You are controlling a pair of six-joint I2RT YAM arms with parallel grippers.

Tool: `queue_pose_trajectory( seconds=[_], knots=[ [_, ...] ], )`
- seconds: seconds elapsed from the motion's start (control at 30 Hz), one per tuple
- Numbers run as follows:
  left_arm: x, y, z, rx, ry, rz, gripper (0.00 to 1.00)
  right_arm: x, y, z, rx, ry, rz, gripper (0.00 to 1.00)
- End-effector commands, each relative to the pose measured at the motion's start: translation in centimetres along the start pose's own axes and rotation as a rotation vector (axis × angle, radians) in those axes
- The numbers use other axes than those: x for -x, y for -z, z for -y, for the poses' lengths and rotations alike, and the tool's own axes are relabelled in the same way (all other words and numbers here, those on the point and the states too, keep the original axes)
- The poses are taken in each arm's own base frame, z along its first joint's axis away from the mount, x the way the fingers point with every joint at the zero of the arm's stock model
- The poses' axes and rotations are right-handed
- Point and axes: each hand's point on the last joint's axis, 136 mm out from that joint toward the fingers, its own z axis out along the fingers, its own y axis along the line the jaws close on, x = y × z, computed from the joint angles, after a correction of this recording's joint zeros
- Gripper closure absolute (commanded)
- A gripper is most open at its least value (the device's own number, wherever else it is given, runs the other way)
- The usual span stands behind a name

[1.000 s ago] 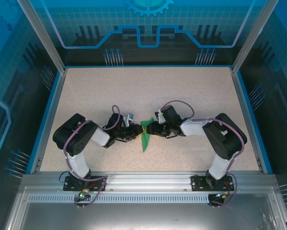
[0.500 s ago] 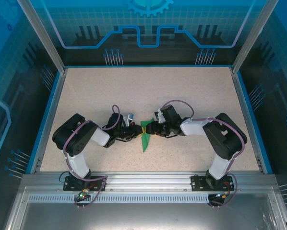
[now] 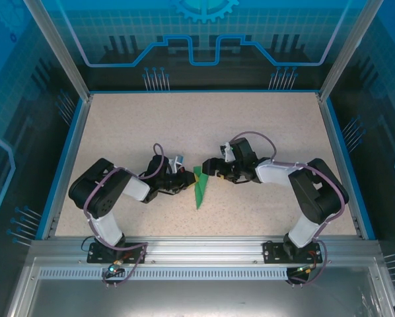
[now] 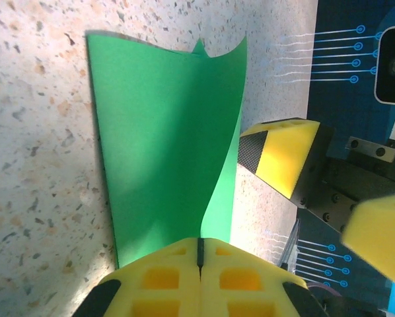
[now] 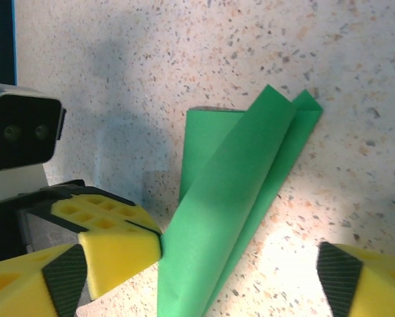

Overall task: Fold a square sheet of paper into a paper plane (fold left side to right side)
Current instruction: Fold the wing for the fifth time at the center of the table.

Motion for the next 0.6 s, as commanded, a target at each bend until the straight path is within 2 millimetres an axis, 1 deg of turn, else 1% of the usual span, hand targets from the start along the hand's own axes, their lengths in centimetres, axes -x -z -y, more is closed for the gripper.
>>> queue_pose_trajectory(
  seconds=[0.0, 0.07, 0.13, 0.17, 0.2, 0.57],
  knots=[
    [1.0, 0.3, 0.9, -0.012, -0.04, 0.031, 1.0, 1.2, -0.2, -0.9, 0.022, -0.005, 0.003, 0.01],
    [1.1, 0.3, 0.8, -0.009, -0.038, 0.032, 1.0, 1.3, -0.5, -1.0, 0.024, -0.006, -0.003, 0.01],
    [1.1, 0.3, 0.8, -0.01, -0.038, 0.032, 1.0, 1.0, -0.7, -0.7, 0.017, -0.013, -0.014, 0.01],
    [1.1, 0.3, 0.8, -0.011, -0.039, 0.032, 1.0, 2.0, -0.7, -1.7, 0.034, 0.001, 0.002, 0.01],
    [1.0, 0.3, 0.8, -0.009, -0.039, 0.031, 1.0, 2.1, -0.8, -1.8, 0.034, 0.002, 0.0, 0.01],
    [1.0, 0.3, 0.8, -0.011, -0.042, 0.03, 1.0, 2.1, -2.4, -1.8, 0.019, -0.003, -0.028, 0.01]
  ],
)
